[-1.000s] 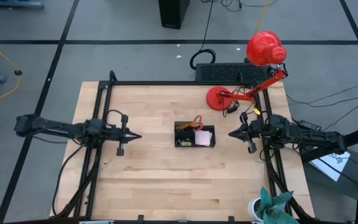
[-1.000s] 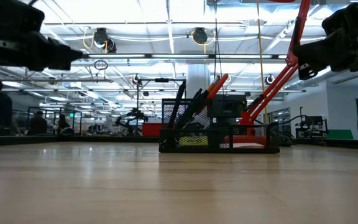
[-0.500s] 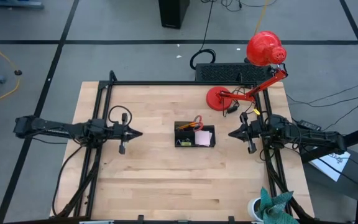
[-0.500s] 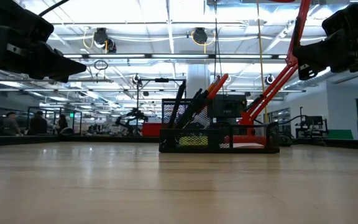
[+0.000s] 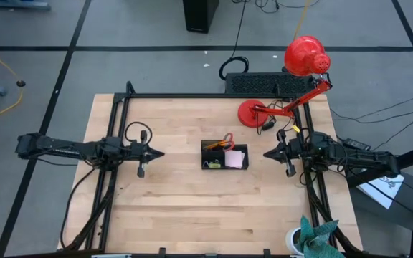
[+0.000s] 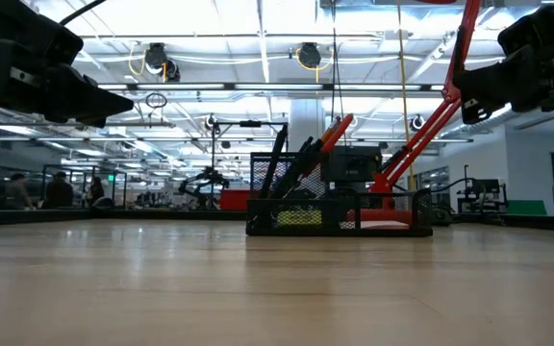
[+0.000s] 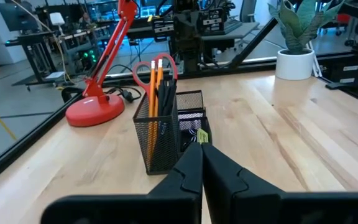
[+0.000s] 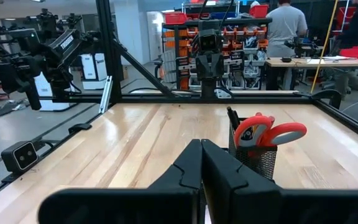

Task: Pick and place office supplies into organizer
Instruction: Return to Home Position

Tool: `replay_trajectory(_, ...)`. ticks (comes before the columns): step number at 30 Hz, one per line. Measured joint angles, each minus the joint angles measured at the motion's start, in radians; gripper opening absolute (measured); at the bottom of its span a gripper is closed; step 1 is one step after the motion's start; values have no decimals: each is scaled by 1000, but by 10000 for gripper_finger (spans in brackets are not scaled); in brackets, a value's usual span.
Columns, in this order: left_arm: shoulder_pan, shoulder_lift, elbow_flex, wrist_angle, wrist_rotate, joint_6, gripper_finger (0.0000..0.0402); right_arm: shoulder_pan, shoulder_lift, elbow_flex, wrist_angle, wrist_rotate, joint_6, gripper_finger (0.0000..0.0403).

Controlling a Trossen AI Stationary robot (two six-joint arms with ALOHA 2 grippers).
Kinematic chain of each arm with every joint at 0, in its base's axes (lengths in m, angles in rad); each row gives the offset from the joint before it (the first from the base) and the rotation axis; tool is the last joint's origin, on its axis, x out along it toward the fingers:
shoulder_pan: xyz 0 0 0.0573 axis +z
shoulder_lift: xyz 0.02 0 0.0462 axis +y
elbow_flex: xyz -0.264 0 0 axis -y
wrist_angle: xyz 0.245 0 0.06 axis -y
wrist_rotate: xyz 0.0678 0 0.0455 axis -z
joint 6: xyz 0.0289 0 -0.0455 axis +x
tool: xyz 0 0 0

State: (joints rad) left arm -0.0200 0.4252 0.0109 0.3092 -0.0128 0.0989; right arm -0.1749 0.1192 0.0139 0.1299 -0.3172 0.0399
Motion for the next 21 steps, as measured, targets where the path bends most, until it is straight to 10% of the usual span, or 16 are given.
replay_trajectory(21, 0, 0, 0, 1, 0, 0, 47, 0, 0, 0, 0, 1, 0, 0)
